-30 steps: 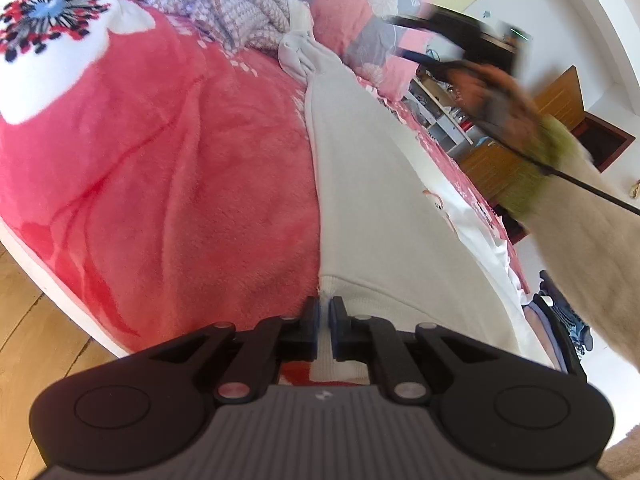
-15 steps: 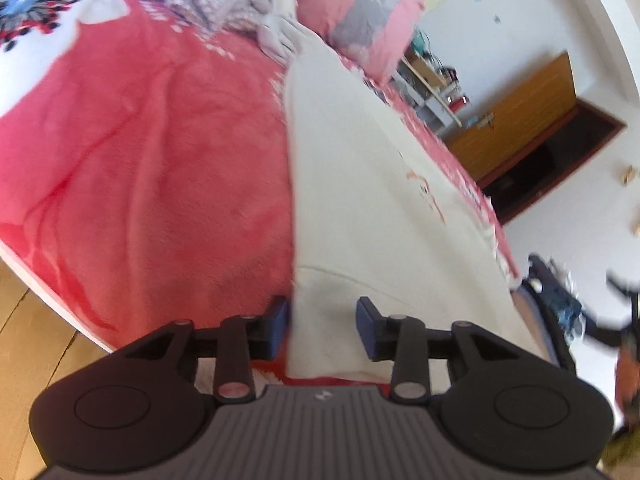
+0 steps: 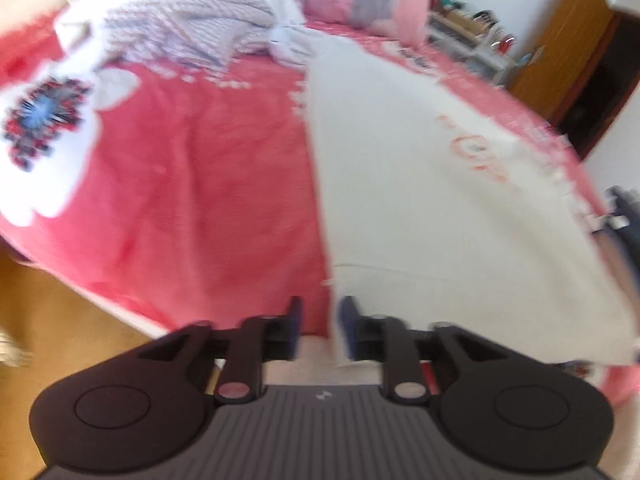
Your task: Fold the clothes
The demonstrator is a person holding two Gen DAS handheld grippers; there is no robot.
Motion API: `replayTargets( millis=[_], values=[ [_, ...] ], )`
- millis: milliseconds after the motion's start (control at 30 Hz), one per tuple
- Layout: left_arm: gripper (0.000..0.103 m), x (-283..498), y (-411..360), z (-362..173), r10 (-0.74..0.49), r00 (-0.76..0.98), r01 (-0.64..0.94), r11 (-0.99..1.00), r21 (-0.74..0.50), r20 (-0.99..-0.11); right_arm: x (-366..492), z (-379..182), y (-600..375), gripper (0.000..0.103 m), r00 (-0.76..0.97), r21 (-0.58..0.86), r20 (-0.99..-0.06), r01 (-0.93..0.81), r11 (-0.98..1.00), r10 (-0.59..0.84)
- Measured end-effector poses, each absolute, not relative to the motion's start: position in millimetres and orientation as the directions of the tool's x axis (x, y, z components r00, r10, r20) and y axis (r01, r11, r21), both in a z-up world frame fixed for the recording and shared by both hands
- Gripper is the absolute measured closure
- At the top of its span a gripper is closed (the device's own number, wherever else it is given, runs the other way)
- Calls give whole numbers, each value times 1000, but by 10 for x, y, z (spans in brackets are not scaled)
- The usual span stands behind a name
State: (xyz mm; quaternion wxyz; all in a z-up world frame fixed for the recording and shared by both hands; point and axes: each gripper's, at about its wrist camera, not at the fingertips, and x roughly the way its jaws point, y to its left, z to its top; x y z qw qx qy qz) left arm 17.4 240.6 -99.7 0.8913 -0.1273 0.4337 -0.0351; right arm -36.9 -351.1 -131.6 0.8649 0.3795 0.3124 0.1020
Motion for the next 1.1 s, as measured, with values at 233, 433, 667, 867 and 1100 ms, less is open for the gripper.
replayTargets(
  millis=[233,433,667,867,1100],
  values=[
    [71,1,2036,-533,-30,709,-68,992,-110,-704,-226,-1445,-3208,69,714,576,-531,-91,813,456],
    [45,426,795,-332,-393,642,308,919,-248,-658,-322,-1300,-3038,93,758,465,-473,-220,858,450],
    [42,994,-705,-502,-638,374,607,717,-342,-674,-245,-1185,-2469,90,753,166,-448,-458,873,481],
    [58,1257,-1157,-916,-543,305,614,740,-274,-782,-230,-1217,-2450,74,664,155,-478,-581,799,575],
    [65,1375,-819,-1060,-616,281,546,733,-405,-736,354,-874,-3735,50,637,685,-236,-426,591,734]
  ],
)
